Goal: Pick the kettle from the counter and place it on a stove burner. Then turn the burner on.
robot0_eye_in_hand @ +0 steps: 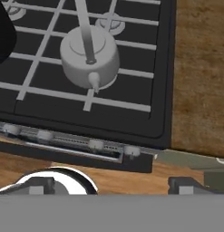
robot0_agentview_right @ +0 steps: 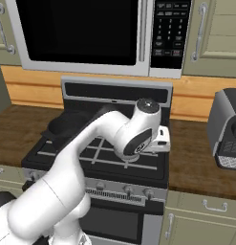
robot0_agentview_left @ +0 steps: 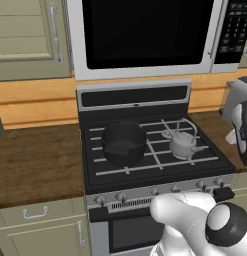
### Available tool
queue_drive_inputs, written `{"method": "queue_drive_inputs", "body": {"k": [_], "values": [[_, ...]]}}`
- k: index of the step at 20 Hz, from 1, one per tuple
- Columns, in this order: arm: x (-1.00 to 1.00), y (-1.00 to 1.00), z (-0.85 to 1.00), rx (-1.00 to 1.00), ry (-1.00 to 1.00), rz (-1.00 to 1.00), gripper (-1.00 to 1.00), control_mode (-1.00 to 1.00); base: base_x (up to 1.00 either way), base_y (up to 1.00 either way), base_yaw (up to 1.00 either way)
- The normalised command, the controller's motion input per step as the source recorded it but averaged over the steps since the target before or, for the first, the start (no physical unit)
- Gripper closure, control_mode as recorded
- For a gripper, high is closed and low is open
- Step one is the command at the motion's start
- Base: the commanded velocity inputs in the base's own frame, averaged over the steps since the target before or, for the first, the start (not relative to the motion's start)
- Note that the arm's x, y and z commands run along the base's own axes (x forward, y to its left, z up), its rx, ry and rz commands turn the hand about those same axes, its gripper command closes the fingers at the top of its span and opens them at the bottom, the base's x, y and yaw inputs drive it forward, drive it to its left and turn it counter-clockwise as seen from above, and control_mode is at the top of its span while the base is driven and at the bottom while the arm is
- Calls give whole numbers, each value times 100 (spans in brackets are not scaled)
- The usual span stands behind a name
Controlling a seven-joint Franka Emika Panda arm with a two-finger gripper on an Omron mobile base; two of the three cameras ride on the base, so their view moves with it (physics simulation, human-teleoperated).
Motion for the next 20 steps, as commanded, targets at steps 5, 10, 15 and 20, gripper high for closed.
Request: {"method": "queue_drive_inputs", "body": {"k": [5, 10, 15, 20], "values": [[-12, -33, 3, 18, -25, 0, -100, -100, 0, 0, 0], [-33, -23, 0, 22, -19, -4, -100, -100, 0, 0, 0], [-35, 0, -25, 10, -10, 0, -100, -100, 0, 0, 0], [5, 2, -90, 26, -13, -11, -100, -100, 0, 0, 0]]}}
